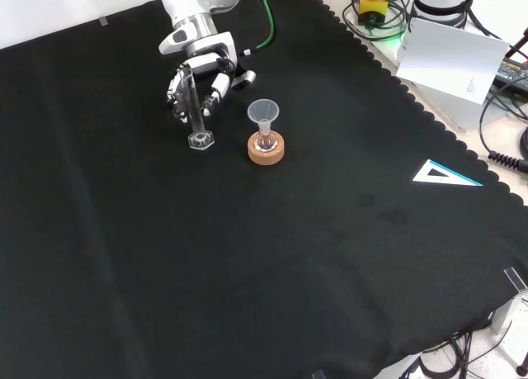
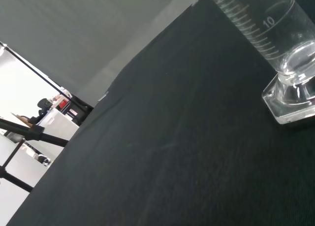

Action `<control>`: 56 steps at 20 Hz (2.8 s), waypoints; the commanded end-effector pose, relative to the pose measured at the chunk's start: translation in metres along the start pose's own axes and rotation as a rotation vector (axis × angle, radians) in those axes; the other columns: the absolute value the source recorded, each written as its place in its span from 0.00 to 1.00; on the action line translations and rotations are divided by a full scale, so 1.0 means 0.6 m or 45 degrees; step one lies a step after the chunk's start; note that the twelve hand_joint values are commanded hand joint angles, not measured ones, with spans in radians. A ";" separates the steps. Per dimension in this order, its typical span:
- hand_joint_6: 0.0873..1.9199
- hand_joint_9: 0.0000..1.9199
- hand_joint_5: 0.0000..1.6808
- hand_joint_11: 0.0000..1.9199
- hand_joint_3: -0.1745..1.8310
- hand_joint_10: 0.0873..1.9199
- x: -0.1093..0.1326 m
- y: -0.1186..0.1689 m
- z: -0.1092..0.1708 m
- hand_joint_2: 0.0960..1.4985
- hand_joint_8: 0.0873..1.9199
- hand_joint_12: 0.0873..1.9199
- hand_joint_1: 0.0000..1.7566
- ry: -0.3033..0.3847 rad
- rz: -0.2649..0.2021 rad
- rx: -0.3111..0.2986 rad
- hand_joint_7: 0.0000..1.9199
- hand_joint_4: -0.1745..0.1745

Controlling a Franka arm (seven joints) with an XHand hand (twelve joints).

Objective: Put the graduated cylinder back on the table.

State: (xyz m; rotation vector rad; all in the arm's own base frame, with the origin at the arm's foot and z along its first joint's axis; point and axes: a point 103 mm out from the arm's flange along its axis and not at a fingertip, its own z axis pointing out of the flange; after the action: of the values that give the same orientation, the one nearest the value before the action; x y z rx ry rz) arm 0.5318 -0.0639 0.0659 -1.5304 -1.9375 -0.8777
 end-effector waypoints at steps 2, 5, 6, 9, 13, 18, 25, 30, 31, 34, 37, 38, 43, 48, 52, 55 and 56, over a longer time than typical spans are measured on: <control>0.35 0.61 0.45 0.38 0.00 0.00 0.013 0.005 0.013 0.70 0.26 0.58 0.57 -0.040 0.007 0.033 0.43 0.44; 0.34 0.57 0.41 0.33 0.00 0.00 0.002 -0.001 -0.004 0.68 0.26 0.61 0.56 -0.017 -0.006 0.052 0.40 0.41; 0.34 0.56 0.38 0.31 0.00 0.00 0.004 0.000 -0.003 0.67 0.26 0.62 0.56 -0.025 -0.003 0.054 0.38 0.39; 0.30 0.51 0.29 0.26 0.00 0.00 0.002 0.000 -0.006 0.64 0.28 0.64 0.55 -0.029 0.006 0.048 0.32 0.34; 0.26 0.49 0.26 0.23 0.00 0.00 0.011 0.004 0.000 0.63 0.30 0.65 0.54 -0.042 0.021 0.059 0.29 0.31; 0.23 0.48 0.26 0.22 0.00 0.00 0.004 0.002 -0.013 0.62 0.30 0.66 0.54 -0.034 0.029 0.054 0.28 0.31; 0.23 0.47 0.26 0.21 0.00 0.00 0.003 0.001 -0.015 0.62 0.30 0.66 0.54 -0.025 0.020 0.053 0.28 0.30; 0.21 0.46 0.26 0.20 0.00 0.00 0.015 -0.001 -0.006 0.62 0.30 0.66 0.53 -0.067 0.006 0.060 0.25 0.30; 0.21 0.45 0.26 0.19 0.00 0.00 0.017 -0.002 -0.003 0.62 0.30 0.66 0.53 -0.067 0.007 0.067 0.25 0.30; 0.18 0.43 0.25 0.17 0.00 0.00 0.019 -0.003 0.002 0.61 0.30 0.67 0.53 -0.073 0.019 0.089 0.22 0.29; 0.15 0.40 0.24 0.14 0.00 0.00 0.017 -0.005 0.001 0.60 0.31 0.69 0.52 -0.063 0.017 0.110 0.18 0.29; 0.14 0.39 0.23 0.13 0.00 0.00 0.009 -0.007 -0.007 0.59 0.31 0.69 0.51 -0.049 0.020 0.099 0.16 0.29; 0.10 0.36 0.22 0.10 0.00 0.00 0.009 -0.007 -0.010 0.58 0.31 0.70 0.50 -0.063 0.032 0.092 0.12 0.27; 0.08 0.35 0.22 0.10 0.00 0.00 0.016 0.001 -0.005 0.58 0.32 0.71 0.49 -0.064 0.046 0.078 0.12 0.26; 0.06 0.34 0.22 0.09 0.00 0.00 0.009 -0.002 -0.019 0.58 0.32 0.71 0.49 -0.058 0.043 0.066 0.10 0.25; 0.03 0.30 0.21 0.06 0.00 0.00 0.011 -0.001 -0.030 0.57 0.32 0.73 0.48 -0.081 0.052 0.071 0.06 0.26; 0.02 0.29 0.20 0.04 0.00 0.00 0.014 0.000 -0.035 0.57 0.32 0.73 0.47 -0.088 0.054 0.068 0.04 0.26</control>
State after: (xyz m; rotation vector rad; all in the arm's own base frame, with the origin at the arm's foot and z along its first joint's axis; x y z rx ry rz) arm 0.5297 -0.0684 0.0779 -1.5638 -1.9509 -0.7717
